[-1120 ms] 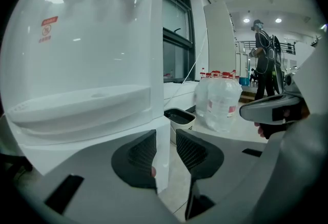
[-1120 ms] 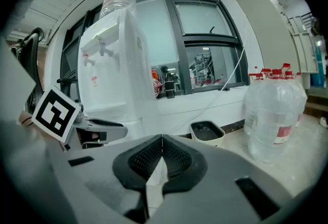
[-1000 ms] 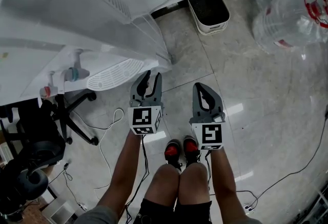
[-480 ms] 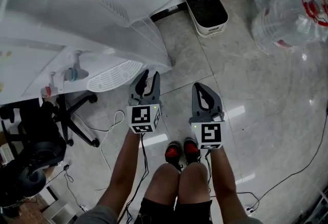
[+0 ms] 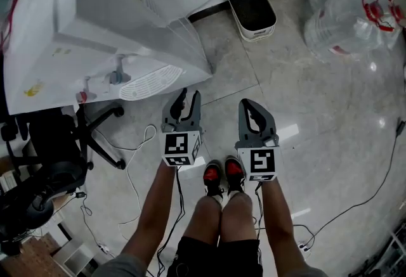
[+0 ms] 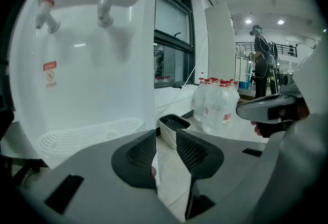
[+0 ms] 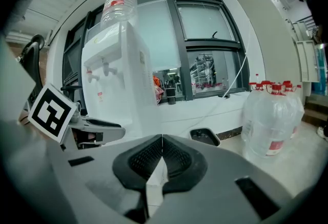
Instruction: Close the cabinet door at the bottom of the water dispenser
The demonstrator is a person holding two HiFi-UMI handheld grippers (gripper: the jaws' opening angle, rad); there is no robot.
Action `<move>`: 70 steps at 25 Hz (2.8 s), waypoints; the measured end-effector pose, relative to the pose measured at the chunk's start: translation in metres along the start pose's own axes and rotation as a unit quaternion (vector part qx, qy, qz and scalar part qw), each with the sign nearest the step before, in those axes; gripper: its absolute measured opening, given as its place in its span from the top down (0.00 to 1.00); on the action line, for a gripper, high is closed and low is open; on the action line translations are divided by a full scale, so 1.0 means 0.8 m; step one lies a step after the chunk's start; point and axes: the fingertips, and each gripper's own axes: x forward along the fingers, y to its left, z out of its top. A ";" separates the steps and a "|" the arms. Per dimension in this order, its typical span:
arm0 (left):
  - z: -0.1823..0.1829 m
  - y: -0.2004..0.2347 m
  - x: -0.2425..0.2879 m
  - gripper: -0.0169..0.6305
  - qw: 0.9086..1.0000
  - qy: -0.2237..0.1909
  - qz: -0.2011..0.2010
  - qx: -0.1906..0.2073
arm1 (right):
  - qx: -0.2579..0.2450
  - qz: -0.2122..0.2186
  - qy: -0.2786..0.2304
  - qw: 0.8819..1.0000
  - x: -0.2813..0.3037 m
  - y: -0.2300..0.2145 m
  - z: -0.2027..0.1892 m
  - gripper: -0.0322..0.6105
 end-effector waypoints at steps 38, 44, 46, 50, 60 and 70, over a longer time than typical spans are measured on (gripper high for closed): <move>0.460 0.073 -0.487 0.87 0.988 -0.121 0.092 -0.015 | -0.096 0.108 -0.093 0.985 -0.253 0.249 0.527 0.92; 0.477 0.071 -0.545 0.89 0.987 -0.136 0.090 -0.012 | -0.118 0.108 -0.087 0.983 -0.299 0.271 0.555 0.92; 0.474 0.071 -0.561 0.89 0.986 -0.136 0.093 -0.018 | -0.124 0.108 -0.096 0.982 -0.312 0.279 0.562 0.92; 0.471 0.078 -0.589 0.89 0.986 -0.136 0.098 -0.023 | -0.121 0.109 -0.107 0.981 -0.327 0.289 0.563 0.92; 0.476 0.091 -0.617 0.90 0.984 -0.143 0.108 -0.017 | -0.116 0.111 -0.117 0.980 -0.332 0.303 0.573 0.92; 0.478 0.095 -0.620 0.90 0.983 -0.150 0.104 -0.017 | -0.118 0.116 -0.116 0.979 -0.332 0.315 0.573 0.92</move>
